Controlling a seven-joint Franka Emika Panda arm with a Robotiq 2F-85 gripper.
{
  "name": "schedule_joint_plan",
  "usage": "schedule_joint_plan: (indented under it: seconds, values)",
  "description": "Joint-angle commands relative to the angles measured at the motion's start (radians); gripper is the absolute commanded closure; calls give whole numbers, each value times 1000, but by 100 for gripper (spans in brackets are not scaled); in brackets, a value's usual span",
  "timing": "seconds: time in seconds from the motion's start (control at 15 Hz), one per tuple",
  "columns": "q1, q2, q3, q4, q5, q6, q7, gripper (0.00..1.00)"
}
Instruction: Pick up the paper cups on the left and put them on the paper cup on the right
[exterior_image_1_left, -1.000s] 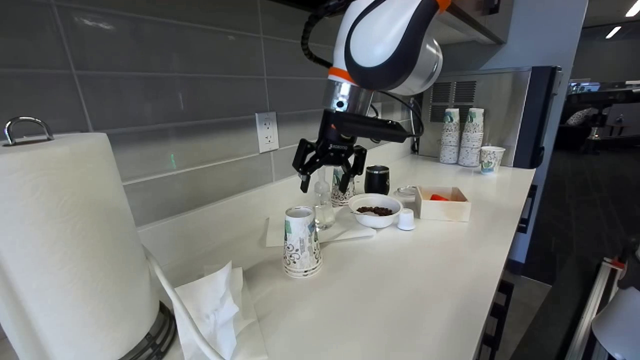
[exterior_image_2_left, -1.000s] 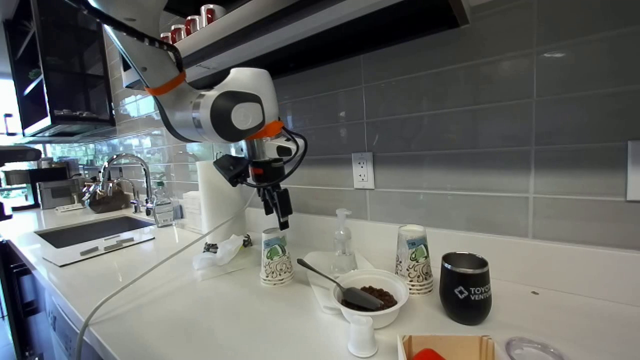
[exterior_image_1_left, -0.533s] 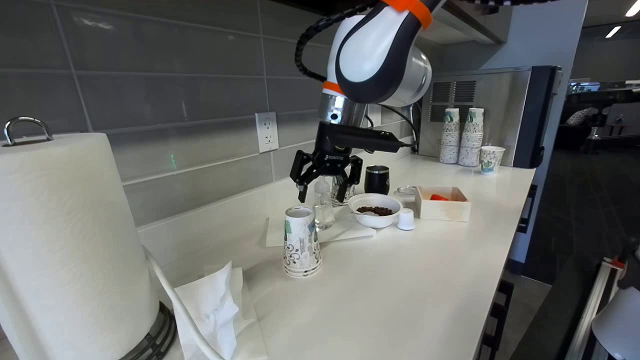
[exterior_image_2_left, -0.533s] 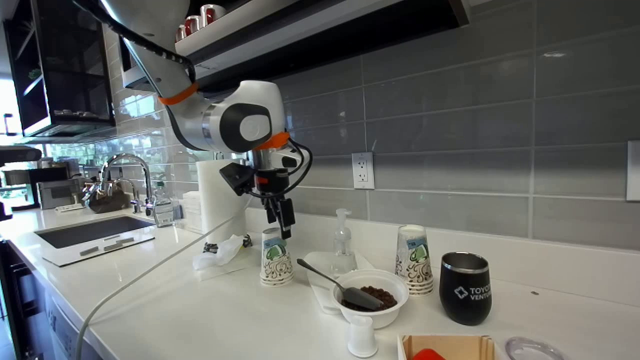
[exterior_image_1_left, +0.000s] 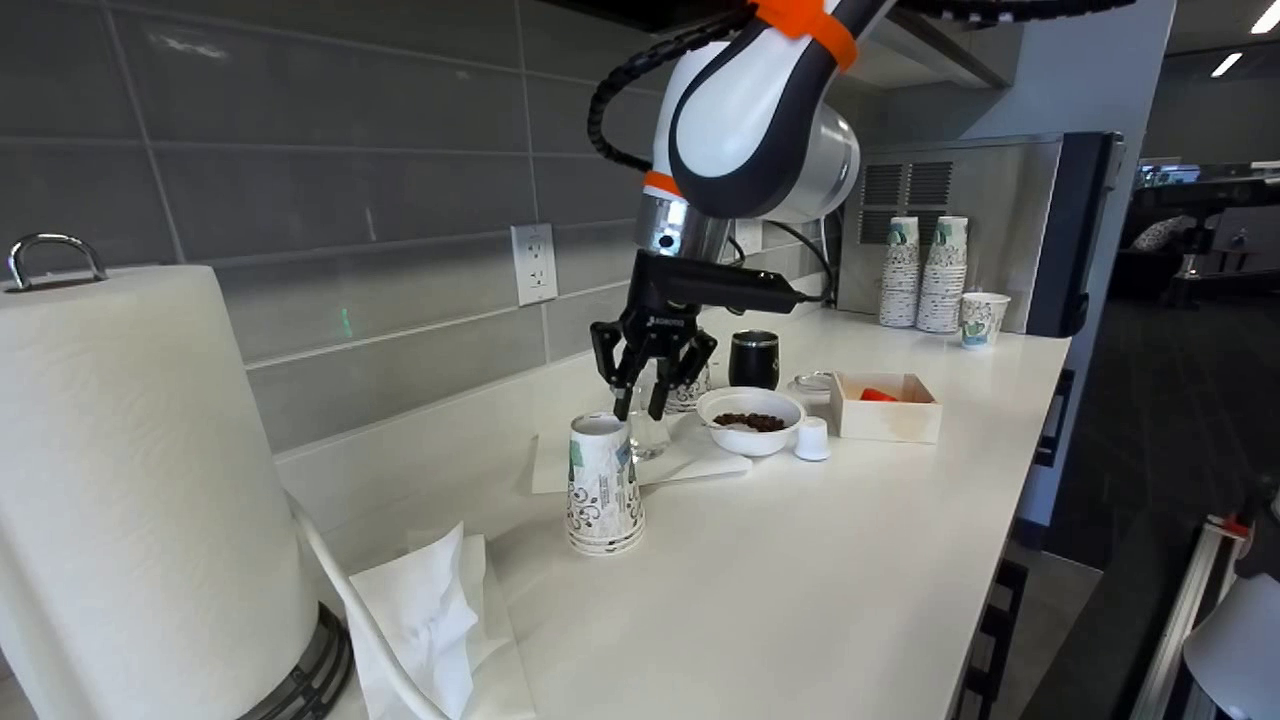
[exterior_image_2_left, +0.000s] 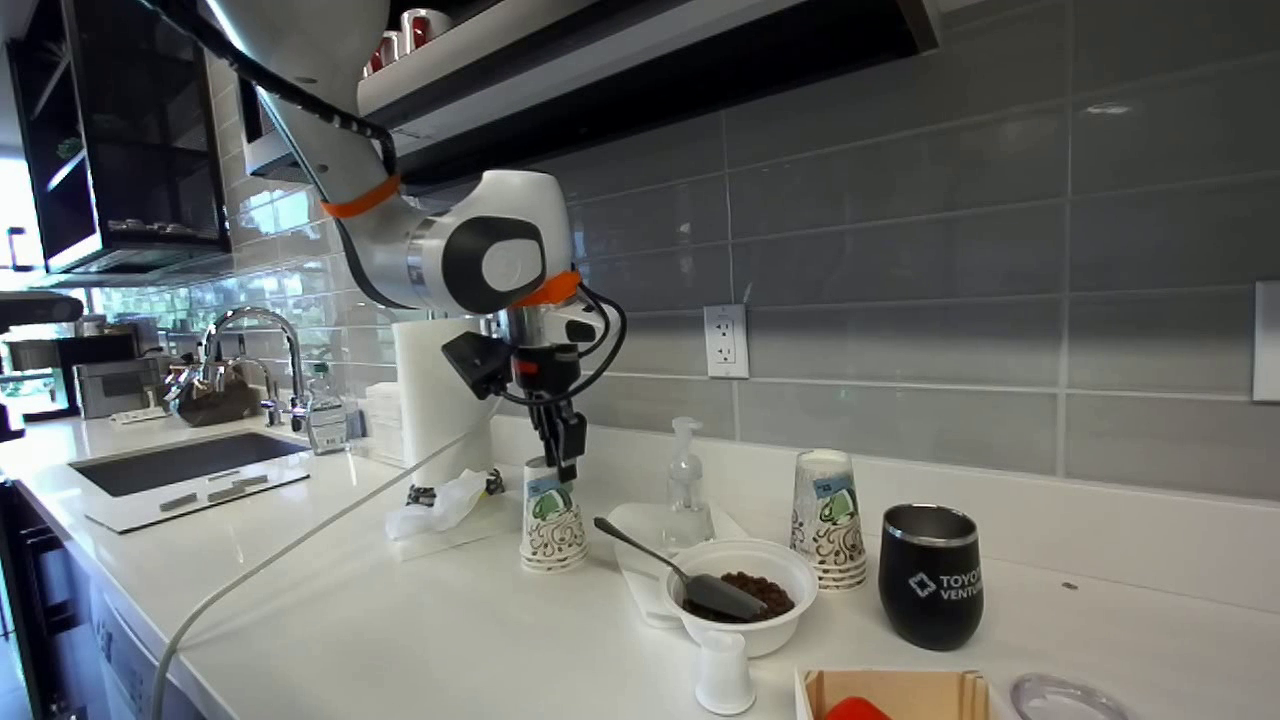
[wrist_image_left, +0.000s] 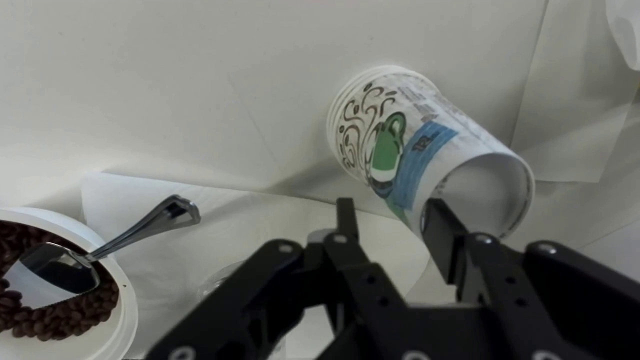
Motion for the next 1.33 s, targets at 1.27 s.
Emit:
schedule_joint_plan:
  seconds: [1.27]
  values:
    - [19,-238,-27,-76,-5,-45,-3,99]
